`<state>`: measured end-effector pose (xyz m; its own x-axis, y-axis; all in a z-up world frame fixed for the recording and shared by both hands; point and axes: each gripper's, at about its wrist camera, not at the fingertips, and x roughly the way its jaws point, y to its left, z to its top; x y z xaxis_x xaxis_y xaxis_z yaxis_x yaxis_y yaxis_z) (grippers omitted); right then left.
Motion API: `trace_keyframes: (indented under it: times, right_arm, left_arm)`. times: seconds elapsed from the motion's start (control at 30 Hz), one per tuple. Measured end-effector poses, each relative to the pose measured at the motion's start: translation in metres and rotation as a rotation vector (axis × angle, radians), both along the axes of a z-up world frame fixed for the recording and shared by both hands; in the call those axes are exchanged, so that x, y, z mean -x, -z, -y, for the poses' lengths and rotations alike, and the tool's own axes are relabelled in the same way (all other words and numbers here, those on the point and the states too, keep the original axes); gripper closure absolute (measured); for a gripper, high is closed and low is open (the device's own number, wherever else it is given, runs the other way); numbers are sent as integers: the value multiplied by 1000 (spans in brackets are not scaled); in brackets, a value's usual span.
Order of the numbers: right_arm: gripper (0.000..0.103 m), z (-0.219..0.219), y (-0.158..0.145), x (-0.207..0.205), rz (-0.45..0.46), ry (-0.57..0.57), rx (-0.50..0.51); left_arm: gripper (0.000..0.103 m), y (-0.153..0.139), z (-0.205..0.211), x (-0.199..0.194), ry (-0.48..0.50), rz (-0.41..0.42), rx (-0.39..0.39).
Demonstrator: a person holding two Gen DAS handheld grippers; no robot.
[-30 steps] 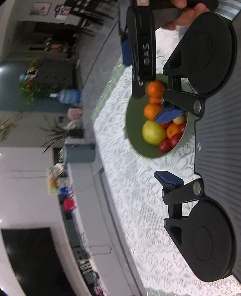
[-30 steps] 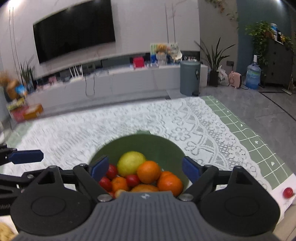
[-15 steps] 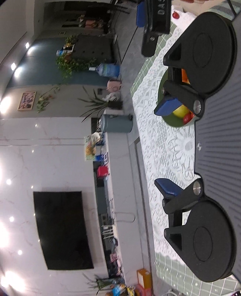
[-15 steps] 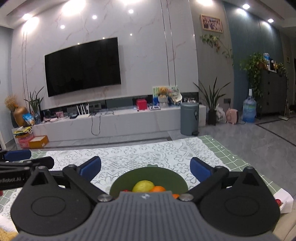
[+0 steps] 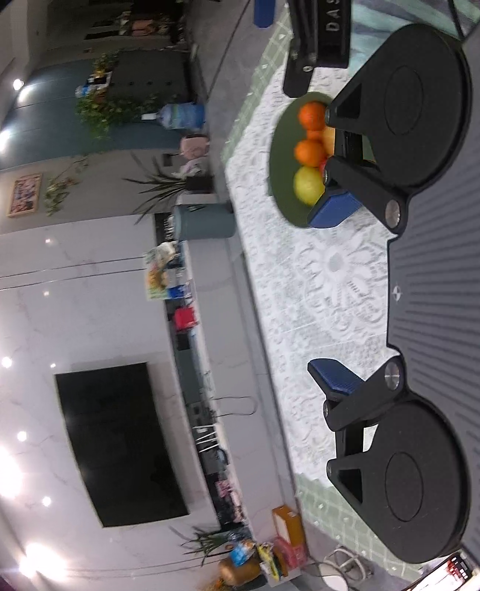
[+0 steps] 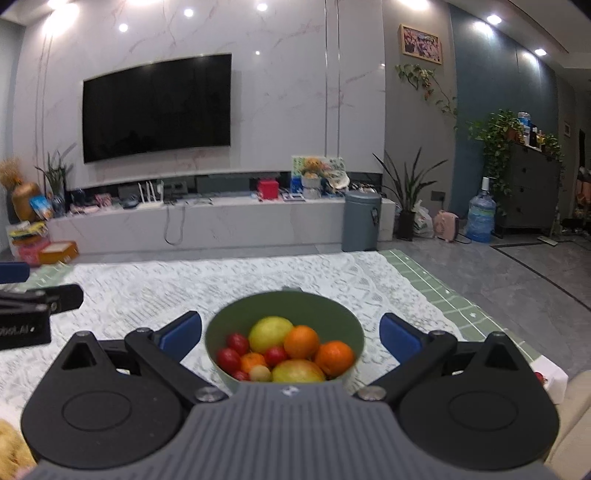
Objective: Organize fruits
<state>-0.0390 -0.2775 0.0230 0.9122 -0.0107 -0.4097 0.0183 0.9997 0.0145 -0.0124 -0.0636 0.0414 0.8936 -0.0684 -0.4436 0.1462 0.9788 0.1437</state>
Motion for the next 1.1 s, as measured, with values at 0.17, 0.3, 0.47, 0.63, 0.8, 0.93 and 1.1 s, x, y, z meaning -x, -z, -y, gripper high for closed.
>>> trace_keyframes:
  times: [0.17,0.3,0.47,0.63,0.8,0.93,1.1]
  right_arm:
    - [4,0,15,-8,-51,12,30]
    - [4,3,22,-15,-85,7,2]
    - [4,1,30,-26,-119,-8,-2]
    - [4,2,32,-31,-134,-22,-17]
    - [4,4,34,-33,-144,-22,-34]
    - [4,3,34,-34,-145,-23,-29]
    - [4,3,34,-34,-147,-23,-27]
  left_arm:
    - [9,16,-4,-4,-3,-73,9]
    - [9,26,-5,-10,-6,-124,20]
    - [9,37,-6,-17,-15,-189,43]
    - [9,44,-7,-20,-19,-215,39]
    - [9,46,-8,-22,-26,-232,44]
    - [9,45,-9,-22,-26,-237,54]
    - [9,43,-11,-22,-32,-240,63]
